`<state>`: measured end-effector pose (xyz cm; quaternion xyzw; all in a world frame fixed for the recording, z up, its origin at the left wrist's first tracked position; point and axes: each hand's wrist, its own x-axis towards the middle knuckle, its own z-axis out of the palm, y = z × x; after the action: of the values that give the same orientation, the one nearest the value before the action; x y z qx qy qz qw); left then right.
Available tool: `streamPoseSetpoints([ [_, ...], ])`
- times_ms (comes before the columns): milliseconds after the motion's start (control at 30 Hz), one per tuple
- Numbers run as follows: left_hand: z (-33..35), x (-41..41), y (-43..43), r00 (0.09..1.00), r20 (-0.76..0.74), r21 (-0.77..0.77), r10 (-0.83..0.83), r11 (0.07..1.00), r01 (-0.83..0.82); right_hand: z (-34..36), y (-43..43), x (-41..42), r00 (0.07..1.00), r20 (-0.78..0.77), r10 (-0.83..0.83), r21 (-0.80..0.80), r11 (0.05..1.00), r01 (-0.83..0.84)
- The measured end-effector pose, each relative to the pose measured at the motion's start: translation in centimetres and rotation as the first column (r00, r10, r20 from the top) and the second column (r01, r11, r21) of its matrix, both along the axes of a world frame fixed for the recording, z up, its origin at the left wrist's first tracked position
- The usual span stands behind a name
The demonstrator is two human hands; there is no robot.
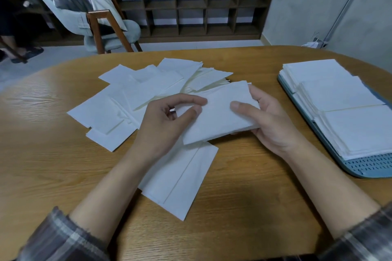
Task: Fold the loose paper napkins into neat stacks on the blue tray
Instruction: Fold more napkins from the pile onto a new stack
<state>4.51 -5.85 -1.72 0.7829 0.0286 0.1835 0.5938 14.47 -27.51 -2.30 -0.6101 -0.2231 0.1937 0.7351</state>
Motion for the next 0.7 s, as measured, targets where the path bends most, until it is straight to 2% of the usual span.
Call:
streamPoseSetpoints([
  [167, 0.07, -0.16, -0.31, 0.999, -0.032, -0.002, 0.005, 1.000, -0.006, -0.14, 0.25, -0.26, 0.998, 0.044, 0.054, -0.043, 0.998, -0.052],
  [367, -0.08, -0.10, -0.34, 0.999, -0.043, 0.048, -0.012, 0.999, 0.014, -0.23, 0.42, -0.19, 0.994, 0.106, 0.001, -0.105, 0.994, 0.011],
  [700, -0.53, 0.12, -0.19, 0.997, -0.072, 0.032, -0.014, 0.999, 0.017, 0.04, 0.44, -0.43, 0.983, 0.181, -0.013, -0.154, 0.987, 0.042],
])
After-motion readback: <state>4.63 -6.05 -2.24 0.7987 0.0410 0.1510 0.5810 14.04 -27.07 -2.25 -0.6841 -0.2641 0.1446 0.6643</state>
